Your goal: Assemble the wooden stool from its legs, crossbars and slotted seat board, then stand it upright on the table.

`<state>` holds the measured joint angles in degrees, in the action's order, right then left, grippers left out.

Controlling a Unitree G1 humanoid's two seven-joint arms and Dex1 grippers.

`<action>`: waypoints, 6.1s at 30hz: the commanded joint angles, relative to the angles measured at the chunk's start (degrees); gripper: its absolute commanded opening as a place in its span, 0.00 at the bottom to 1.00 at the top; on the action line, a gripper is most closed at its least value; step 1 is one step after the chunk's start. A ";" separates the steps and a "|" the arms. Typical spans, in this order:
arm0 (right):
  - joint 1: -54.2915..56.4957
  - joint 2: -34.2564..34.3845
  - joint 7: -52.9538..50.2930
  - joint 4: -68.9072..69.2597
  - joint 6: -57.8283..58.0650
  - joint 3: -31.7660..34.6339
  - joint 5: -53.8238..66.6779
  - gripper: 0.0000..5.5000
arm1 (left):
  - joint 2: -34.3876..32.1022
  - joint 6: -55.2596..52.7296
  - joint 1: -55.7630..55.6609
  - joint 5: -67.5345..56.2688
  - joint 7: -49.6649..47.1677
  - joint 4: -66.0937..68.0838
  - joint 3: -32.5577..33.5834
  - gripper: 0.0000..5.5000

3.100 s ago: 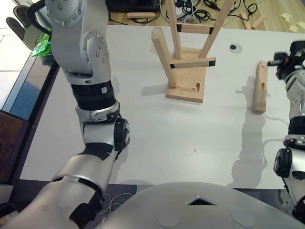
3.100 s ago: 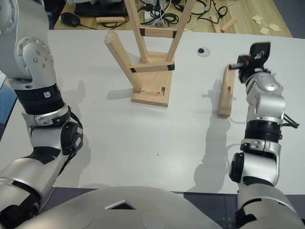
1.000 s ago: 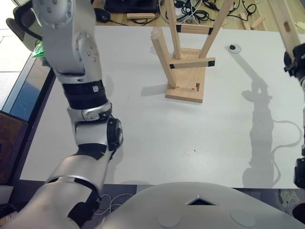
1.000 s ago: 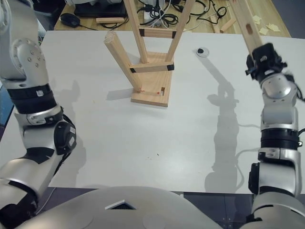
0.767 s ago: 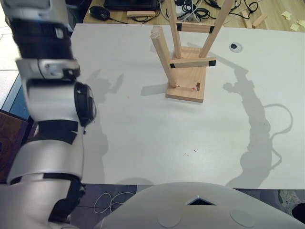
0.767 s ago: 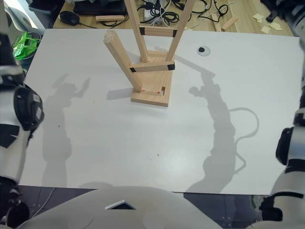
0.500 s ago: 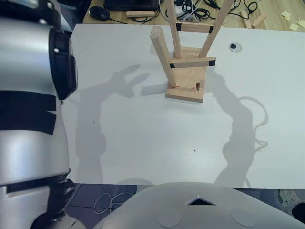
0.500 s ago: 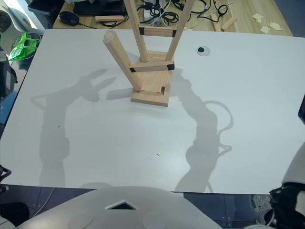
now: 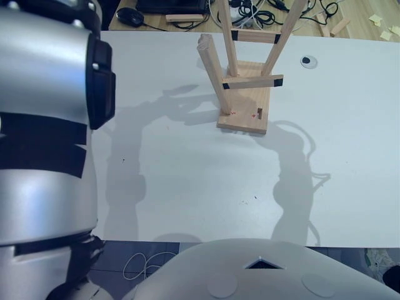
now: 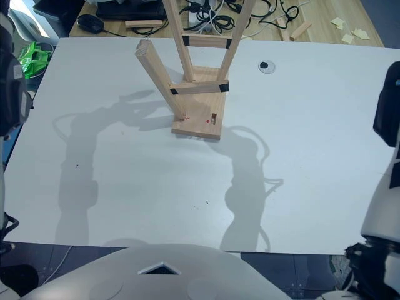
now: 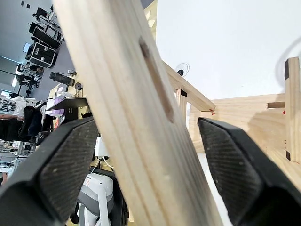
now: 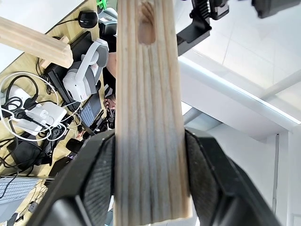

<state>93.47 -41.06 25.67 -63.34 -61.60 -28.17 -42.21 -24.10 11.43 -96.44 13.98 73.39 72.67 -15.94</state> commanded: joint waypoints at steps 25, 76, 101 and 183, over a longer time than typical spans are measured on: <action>2.66 -1.11 -8.71 0.53 -3.77 -2.72 -7.01 0.54 | 0.64 -21.87 -0.11 -3.32 9.88 -1.40 4.69 0.18; -17.25 6.54 45.73 47.23 115.21 35.57 84.30 0.44 | -3.06 -34.03 11.98 -30.47 19.09 -28.52 1.03 0.18; -24.66 5.23 36.20 47.01 106.06 41.46 81.85 0.19 | -9.50 -32.65 15.76 -29.81 13.53 -28.78 9.70 0.57; -76.13 12.99 -11.28 66.57 108.11 53.46 92.80 0.18 | 11.64 -63.24 74.68 -16.84 -49.32 -81.24 -8.02 0.98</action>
<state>17.16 -26.20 12.30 5.42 46.97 26.96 52.95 -12.43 -52.62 -20.63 -3.22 24.40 -8.96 -25.16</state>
